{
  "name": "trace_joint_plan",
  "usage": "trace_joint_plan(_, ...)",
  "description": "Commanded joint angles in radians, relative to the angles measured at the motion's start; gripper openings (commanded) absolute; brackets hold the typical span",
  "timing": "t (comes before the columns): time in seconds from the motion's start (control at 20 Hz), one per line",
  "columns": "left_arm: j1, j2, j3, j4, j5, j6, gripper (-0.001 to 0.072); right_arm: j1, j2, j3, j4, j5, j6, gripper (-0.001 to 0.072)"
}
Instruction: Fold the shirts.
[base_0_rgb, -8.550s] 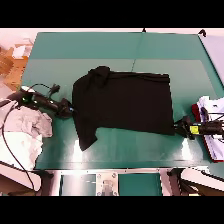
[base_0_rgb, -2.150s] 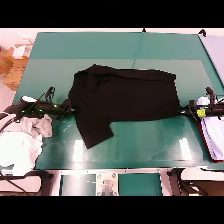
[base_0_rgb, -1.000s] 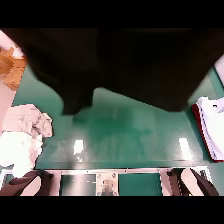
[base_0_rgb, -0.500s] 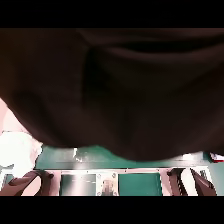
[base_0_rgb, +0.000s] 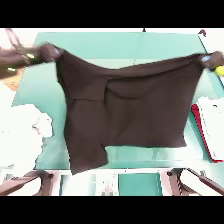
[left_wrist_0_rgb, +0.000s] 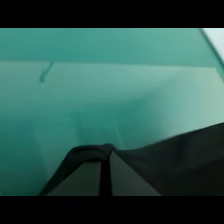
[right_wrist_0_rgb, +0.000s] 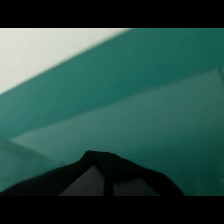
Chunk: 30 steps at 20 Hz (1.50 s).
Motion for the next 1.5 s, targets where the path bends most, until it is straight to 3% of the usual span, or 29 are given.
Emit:
trace_joint_plan(0.0,-0.014,-0.22,0.001,-0.079,0.122,0.051,0.0022,0.037,-0.298,0.048,0.005,-0.045,0.007,0.0013)
trace_joint_plan(0.2,-0.012,-0.37,0.148,-0.081,0.131,0.05,0.0022,0.035,-0.491,0.195,0.005,-0.036,0.052,0.0014)
trace_joint_plan(0.45,-0.01,-0.408,0.245,-0.075,0.144,0.047,0.0022,0.031,-0.533,0.311,0.004,-0.01,0.055,0.0014)
trace_joint_plan(0.55,0.009,-0.408,0.255,-0.072,0.077,0.046,0.0022,0.019,-0.533,0.325,0.001,0.051,0.055,0.0013)
trace_joint_plan(0.75,0.108,-0.407,0.261,-0.039,-0.199,0.021,0.0022,-0.038,-0.533,0.325,-0.094,0.252,0.055,0.0012)
trace_joint_plan(0.9,0.138,-0.407,0.256,0.176,-0.353,-0.089,0.0022,-0.068,-0.533,0.317,-0.253,0.367,0.1,0.0012)
trace_joint_plan(1.0,0.119,-0.407,0.223,0.232,-0.377,-0.107,0.0022,-0.067,-0.532,0.283,-0.348,0.392,0.122,0.0012)
trace_joint_plan(1.45,0.08,-0.409,0.114,0.293,-0.416,-0.162,0.0022,-0.067,-0.533,0.183,-0.477,0.384,0.134,0.0012)
